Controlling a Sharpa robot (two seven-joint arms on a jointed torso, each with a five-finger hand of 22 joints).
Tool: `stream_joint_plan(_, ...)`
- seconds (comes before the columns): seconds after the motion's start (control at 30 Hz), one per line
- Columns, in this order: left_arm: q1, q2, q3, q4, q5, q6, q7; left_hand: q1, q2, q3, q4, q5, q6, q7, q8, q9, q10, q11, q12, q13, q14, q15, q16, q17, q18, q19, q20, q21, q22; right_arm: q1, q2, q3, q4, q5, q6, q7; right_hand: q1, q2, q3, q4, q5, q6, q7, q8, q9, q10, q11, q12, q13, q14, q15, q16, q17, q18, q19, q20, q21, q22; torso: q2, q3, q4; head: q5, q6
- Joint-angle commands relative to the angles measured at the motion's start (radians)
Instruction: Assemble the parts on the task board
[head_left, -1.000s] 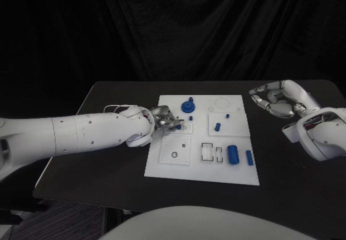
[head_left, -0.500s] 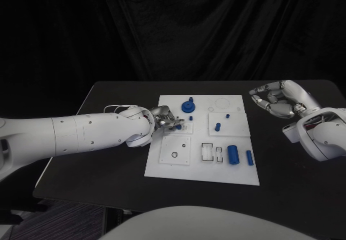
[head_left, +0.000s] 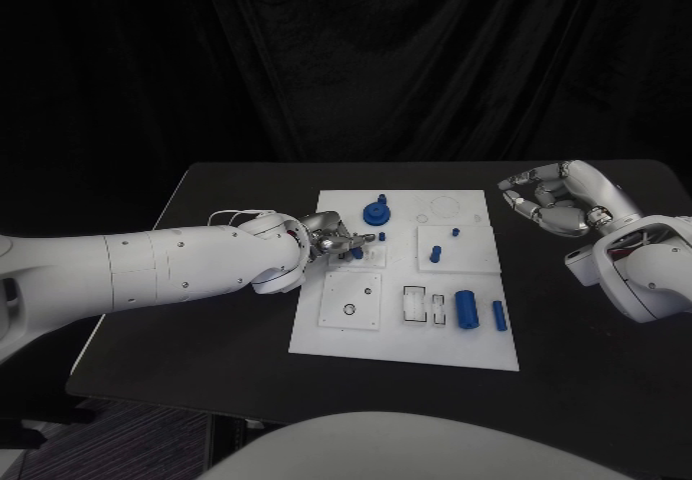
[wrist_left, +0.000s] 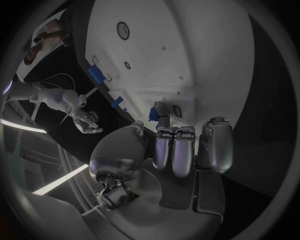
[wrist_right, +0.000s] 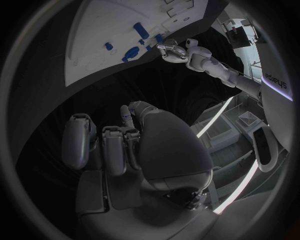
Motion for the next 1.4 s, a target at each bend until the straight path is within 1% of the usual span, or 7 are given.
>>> stream_joint_plan(0.03,-0.006,0.002,-0.003,-0.002,0.001,0.022,0.016,-0.024,-0.002,-0.037,0.001,-0.012,0.002,0.003,-0.009,-0.009,0.105,0.001,0.004,0.263,0.102,-0.001,0.003,0.263,0.007,0.001,-0.002,-0.004,0.081,-0.003,0.0,0.001,0.0,-0.005,0.004,-0.016,0.006,-0.003,0.006,-0.002,0.007,-0.005,0.003,-0.004,-0.002,0.082,0.005,-0.002,0.243,0.085,0.001,-0.007,0.209,-0.002,-0.005,0.003,-0.005,0.124,0.0,-0.0002,-0.0004,0.0,0.0)
stream_joint_plan(0.57,-0.007,0.004,-0.003,-0.004,0.001,0.012,0.02,-0.021,0.035,-0.093,0.0,-0.01,0.025,-0.002,0.007,0.009,0.105,-0.002,0.004,0.263,0.102,-0.004,0.003,0.263,0.005,0.008,-0.003,0.0,0.091,-0.003,-0.001,0.001,0.0,-0.005,0.005,-0.018,0.006,-0.002,0.009,-0.004,0.007,-0.006,0.003,-0.004,-0.002,0.083,0.005,-0.002,0.243,0.085,0.001,-0.007,0.21,-0.001,-0.005,0.003,-0.006,0.124,0.0,0.0002,-0.0001,-0.001,0.0)
stream_joint_plan(0.7,-0.007,0.004,-0.003,-0.005,0.001,0.008,0.023,-0.001,0.063,-0.139,-0.001,-0.009,0.012,-0.006,0.047,0.077,0.105,-0.005,0.004,0.263,0.102,-0.007,0.003,0.263,0.005,0.01,-0.006,-0.001,0.095,-0.003,0.0,0.001,0.0,-0.005,0.006,-0.018,0.006,-0.002,0.009,-0.004,0.007,-0.006,0.003,-0.004,-0.002,0.083,0.005,-0.002,0.243,0.085,0.001,-0.007,0.21,-0.001,-0.005,0.003,-0.006,0.124,0.0,0.0,-0.0002,0.0,0.0)
stream_joint_plan(0.8,-0.008,0.004,-0.003,-0.005,0.001,-0.001,0.032,0.003,0.07,-0.15,-0.001,-0.008,0.012,-0.008,0.06,0.086,0.105,-0.006,0.004,0.263,0.102,-0.008,0.003,0.263,0.004,0.013,-0.007,0.001,0.098,-0.003,0.0,0.001,0.0,-0.005,0.006,-0.018,0.006,-0.002,0.009,-0.004,0.007,-0.006,0.003,-0.004,-0.002,0.083,0.005,-0.002,0.243,0.085,0.001,-0.007,0.21,-0.001,-0.005,0.003,-0.006,0.124,0.0,0.0,-0.0003,0.0,0.0)
stream_joint_plan(0.87,-0.008,0.003,-0.003,-0.005,0.001,-0.006,0.036,0.008,0.076,-0.156,-0.001,-0.006,0.028,-0.009,0.11,0.095,0.105,-0.007,0.004,0.263,0.102,-0.009,0.003,0.263,0.003,0.016,-0.007,0.004,0.102,-0.004,0.0,0.001,0.0,-0.005,0.006,-0.018,0.006,-0.002,0.01,-0.005,0.007,-0.006,0.003,-0.005,-0.002,0.082,0.005,-0.002,0.243,0.085,0.001,-0.007,0.209,-0.001,-0.005,0.003,-0.007,0.124,0.0,0.0001,-0.0005,0.0,0.0)
stream_joint_plan(0.93,-0.008,0.004,-0.003,-0.004,0.001,-0.012,0.04,0.014,0.081,-0.163,-0.001,-0.003,0.029,-0.009,0.13,0.097,0.105,-0.008,0.004,0.263,0.102,-0.009,0.003,0.263,0.002,0.017,-0.008,0.005,0.103,-0.004,0.0,0.001,0.0,-0.005,0.006,-0.018,0.006,-0.002,0.01,-0.005,0.007,-0.006,0.003,-0.005,-0.002,0.082,0.005,-0.002,0.243,0.085,0.001,-0.007,0.209,-0.001,-0.005,0.003,-0.007,0.124,0.0,0.0001,0.0001,0.0,0.0)
stream_joint_plan(1.4,-0.008,0.007,-0.003,-0.005,0.001,-0.009,0.031,0.051,0.094,-0.179,-0.003,0.014,0.024,-0.011,0.19,0.102,0.105,-0.01,0.004,0.263,0.102,-0.011,0.003,0.263,0.001,0.021,-0.01,0.008,0.109,-0.004,-0.003,0.001,0.002,-0.005,0.006,-0.018,0.006,-0.002,0.01,-0.005,0.007,-0.006,0.003,-0.005,-0.002,0.082,0.005,-0.002,0.243,0.085,0.001,-0.007,0.209,-0.001,-0.005,0.003,-0.007,0.124,0.0,-0.0001,0.0006,-0.001,0.0)
